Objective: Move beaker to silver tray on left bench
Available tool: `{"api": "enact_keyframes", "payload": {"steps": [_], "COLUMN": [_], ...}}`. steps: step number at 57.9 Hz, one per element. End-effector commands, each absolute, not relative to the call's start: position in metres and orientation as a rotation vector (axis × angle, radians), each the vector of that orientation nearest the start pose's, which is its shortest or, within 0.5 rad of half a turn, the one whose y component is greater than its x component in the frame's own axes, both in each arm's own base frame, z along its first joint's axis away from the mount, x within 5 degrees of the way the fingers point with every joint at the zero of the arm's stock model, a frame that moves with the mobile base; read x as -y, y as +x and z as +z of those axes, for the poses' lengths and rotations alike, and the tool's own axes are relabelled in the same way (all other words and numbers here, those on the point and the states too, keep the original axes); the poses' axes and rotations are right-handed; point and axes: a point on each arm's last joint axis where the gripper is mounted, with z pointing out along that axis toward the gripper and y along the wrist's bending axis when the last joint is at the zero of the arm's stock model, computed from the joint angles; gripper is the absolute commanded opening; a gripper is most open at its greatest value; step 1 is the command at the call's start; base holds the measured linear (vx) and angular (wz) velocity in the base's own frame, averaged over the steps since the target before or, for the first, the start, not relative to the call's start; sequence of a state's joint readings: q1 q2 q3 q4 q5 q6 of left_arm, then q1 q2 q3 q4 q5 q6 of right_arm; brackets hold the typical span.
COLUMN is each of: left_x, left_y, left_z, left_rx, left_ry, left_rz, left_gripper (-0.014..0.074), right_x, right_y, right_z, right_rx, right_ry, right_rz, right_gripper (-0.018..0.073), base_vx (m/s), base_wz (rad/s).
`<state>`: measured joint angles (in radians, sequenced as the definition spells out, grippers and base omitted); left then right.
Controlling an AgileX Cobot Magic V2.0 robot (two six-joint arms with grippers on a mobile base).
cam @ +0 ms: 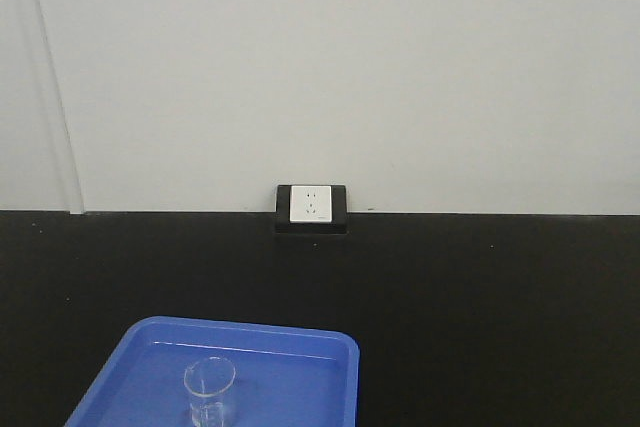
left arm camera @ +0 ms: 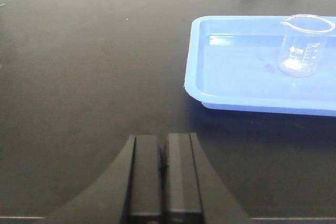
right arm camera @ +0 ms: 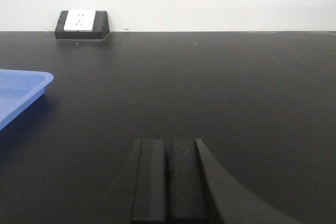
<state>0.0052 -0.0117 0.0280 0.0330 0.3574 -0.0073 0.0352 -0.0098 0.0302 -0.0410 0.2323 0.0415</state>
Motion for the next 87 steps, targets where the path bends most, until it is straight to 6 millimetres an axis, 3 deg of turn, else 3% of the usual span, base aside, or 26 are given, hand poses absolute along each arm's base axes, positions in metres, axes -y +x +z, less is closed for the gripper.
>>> {"api": "enact_keyframes", "payload": {"steps": [1,36,41,47,55,61,68,74,79,87], "left_x": [-0.001,-0.001,-0.001,-0.001,-0.001,-0.001,-0.001,-0.001,-0.001,-0.001], "left_y": [0.054,0.054,0.054,0.054,0.054,0.054,0.054,0.054,0.054,0.054], "left_z": [0.171,0.171,0.171,0.171,0.171,0.171,0.171,0.171,0.171,0.171], "left_rx": [-1.792,-1.792,-1.792,-1.792,-1.792,-1.792,-1.792,-1.792,-1.792,-1.792], "left_ry": [0.014,0.014,0.014,0.014,0.014,0.014,0.014,0.014,0.014,0.014], "left_rz": [0.023,0.023,0.023,0.023,0.023,0.023,0.023,0.023,0.023,0.023], "left_gripper": [0.0001,0.0001,0.0001,0.0001,0.0001,0.0001,0.0001,0.0001,0.0001,0.0001], "right_x": [-0.001,-0.001,-0.002,-0.002,-0.002,-0.003,-0.004,-0.005,-0.006,-0.007], "right_y": [0.056,0.056,0.056,0.052,0.052,0.071,0.113,0.157,0.19,0.222], "right_z": [0.187,0.19,0.199,0.224,0.271,0.309,0.342,0.353,0.347,0.323], "right_rx": [-1.647,-1.612,-1.511,-1.31,-1.23,-1.262,-1.351,-1.448,-1.534,-1.653], "right_ry": [-0.028,-0.029,-0.028,-0.006,-0.03,-0.07,-0.09,-0.093,-0.092,-0.098], "right_rz": [0.009,0.01,0.016,0.048,0.019,-0.029,-0.047,-0.042,-0.035,-0.032], "right_gripper": [-0.0011,-0.0011,-0.0011,-0.0011,-0.0011,-0.0011,-0.0011,-0.0011,-0.0011,-0.0011], "base_vx": [0.0,0.0,0.0,0.0,0.0,0.0,0.0,0.0,0.0,0.0], "base_wz": [0.0,0.0,0.0,0.0,0.0,0.0,0.0,0.0,0.0,0.0]}}
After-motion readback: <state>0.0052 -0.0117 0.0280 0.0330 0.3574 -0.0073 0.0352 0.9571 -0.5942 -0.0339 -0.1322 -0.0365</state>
